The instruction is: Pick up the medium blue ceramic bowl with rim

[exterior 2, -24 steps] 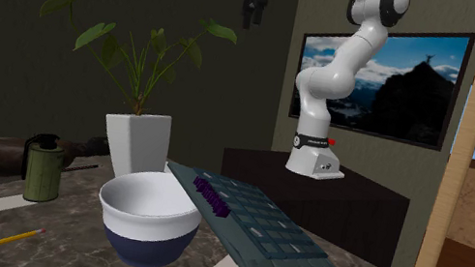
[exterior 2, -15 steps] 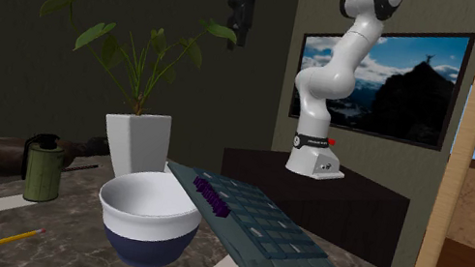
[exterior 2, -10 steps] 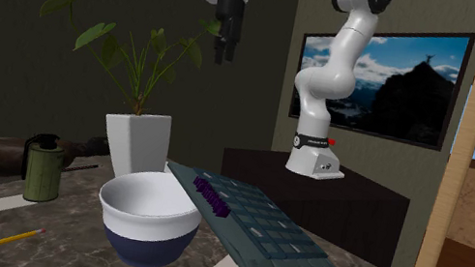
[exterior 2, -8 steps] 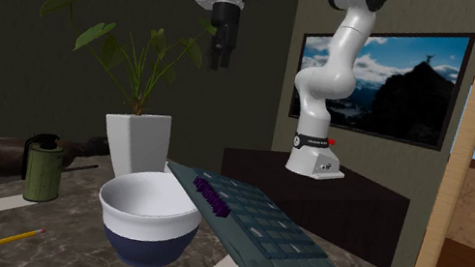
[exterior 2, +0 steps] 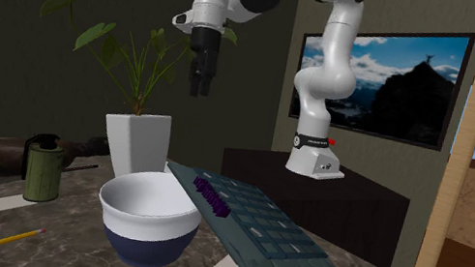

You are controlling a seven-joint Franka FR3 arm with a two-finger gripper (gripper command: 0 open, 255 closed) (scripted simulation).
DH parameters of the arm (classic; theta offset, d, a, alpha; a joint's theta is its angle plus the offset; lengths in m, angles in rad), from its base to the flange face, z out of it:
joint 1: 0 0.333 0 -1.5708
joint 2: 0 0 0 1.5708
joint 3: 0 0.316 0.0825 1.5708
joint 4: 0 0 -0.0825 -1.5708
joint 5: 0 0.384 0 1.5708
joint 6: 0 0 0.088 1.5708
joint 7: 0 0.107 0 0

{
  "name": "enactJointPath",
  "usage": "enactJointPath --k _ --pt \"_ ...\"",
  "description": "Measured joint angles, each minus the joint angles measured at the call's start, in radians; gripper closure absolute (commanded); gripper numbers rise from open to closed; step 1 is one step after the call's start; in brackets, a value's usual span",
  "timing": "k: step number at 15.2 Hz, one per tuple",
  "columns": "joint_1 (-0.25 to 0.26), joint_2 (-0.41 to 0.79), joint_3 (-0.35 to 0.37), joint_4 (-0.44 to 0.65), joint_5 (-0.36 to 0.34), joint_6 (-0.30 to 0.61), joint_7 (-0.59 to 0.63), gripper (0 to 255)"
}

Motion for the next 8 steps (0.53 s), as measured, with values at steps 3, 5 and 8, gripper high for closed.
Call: enactJointPath --k 3,5,8 --pt "0.013 0.118 0.015 0.049 0.011 0.080 -0.005 0" --pt "0.019 0.189 0.021 0.076 0.019 0.128 -0.015 0" --pt "0.035 0.300 0.036 0.139 0.023 0.187 -0.014 0"
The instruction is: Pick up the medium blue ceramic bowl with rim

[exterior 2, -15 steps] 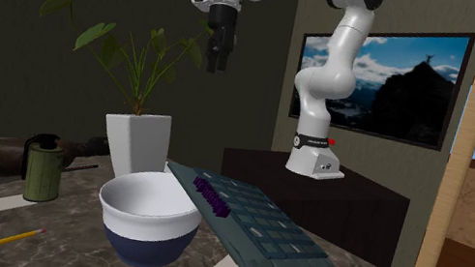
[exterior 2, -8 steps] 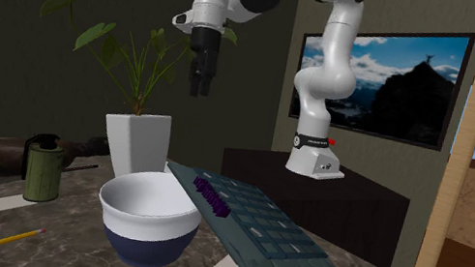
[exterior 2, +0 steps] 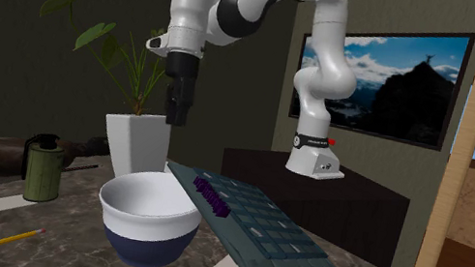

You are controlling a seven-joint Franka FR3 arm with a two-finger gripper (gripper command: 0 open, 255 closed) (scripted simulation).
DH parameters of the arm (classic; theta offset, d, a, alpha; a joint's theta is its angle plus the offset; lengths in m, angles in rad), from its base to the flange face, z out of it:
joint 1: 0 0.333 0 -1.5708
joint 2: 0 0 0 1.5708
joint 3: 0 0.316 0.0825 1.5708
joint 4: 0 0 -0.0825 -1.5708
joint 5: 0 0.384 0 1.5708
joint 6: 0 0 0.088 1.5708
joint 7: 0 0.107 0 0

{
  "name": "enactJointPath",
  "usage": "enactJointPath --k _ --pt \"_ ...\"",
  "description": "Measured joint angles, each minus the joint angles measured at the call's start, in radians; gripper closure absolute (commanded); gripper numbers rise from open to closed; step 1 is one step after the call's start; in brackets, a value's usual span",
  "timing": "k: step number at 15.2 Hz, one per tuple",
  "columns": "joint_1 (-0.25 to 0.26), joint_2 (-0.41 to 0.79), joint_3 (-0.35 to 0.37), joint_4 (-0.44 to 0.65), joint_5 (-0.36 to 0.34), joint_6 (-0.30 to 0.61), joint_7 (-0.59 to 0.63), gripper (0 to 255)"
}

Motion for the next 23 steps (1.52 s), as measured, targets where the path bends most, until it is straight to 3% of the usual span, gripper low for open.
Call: enactJointPath --k 9,17,18,23 --pt "0.042 0.330 0.023 0.228 -0.007 0.129 -0.014 0" --pt "0.052 0.430 0.023 0.258 -0.009 0.201 -0.025 0" --pt "0.051 0.433 0.023 0.257 -0.009 0.205 -0.027 255" --pt "0.050 0.436 0.023 0.256 -0.009 0.209 -0.029 255"
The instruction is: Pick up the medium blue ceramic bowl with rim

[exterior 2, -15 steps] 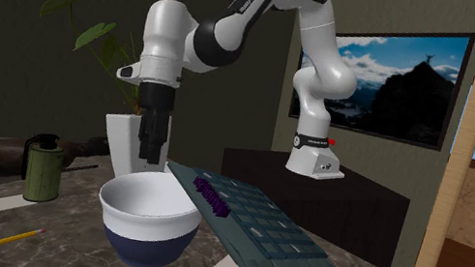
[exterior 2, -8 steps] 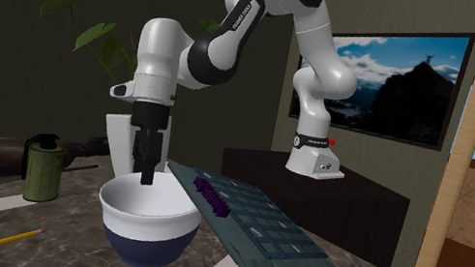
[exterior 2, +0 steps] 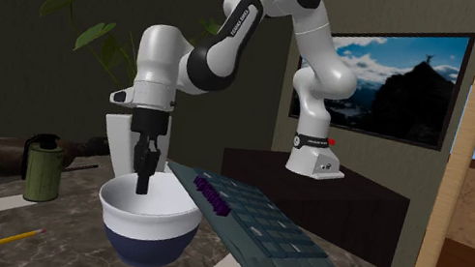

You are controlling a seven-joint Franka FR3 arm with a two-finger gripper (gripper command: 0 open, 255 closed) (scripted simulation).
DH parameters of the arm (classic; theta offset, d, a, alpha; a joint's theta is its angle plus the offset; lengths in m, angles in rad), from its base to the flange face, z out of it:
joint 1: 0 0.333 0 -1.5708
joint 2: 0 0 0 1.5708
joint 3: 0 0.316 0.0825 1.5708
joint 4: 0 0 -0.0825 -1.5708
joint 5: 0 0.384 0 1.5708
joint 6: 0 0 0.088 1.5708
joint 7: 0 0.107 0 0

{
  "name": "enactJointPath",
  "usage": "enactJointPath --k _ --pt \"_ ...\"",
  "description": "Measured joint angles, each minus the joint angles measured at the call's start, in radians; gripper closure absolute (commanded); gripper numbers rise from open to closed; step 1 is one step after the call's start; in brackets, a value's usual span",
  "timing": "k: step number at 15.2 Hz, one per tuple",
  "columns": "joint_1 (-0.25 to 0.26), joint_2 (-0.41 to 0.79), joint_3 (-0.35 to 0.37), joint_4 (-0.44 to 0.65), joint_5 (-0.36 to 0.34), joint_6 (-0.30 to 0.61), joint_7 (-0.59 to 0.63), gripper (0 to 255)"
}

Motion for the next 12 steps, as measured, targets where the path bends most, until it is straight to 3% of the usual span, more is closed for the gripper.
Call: enactJointPath --k 12 --pt "-0.002 -0.061 0.001 -0.006 0.000 -0.055 0.012 255"
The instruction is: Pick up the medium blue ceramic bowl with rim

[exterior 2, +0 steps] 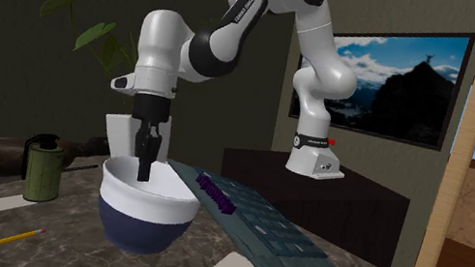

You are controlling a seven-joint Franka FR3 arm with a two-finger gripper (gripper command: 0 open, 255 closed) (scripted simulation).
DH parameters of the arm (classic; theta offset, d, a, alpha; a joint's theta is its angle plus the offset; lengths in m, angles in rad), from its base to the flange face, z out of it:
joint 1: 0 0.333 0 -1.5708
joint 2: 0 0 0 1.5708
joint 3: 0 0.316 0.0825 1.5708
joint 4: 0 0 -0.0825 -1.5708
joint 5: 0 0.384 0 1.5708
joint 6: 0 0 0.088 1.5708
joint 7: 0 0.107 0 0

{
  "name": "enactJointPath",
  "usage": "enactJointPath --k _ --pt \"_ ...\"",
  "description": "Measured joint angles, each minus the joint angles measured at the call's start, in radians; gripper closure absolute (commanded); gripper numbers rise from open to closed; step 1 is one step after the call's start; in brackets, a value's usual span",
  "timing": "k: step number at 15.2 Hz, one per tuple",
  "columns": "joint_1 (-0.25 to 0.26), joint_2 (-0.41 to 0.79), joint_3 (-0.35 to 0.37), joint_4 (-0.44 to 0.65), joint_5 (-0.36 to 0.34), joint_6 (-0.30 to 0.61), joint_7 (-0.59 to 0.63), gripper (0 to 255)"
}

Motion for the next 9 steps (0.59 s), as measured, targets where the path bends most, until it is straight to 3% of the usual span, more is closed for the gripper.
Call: enactJointPath --k 9 --pt "-0.004 -0.086 0.002 0.004 -0.001 -0.089 0.016 255"
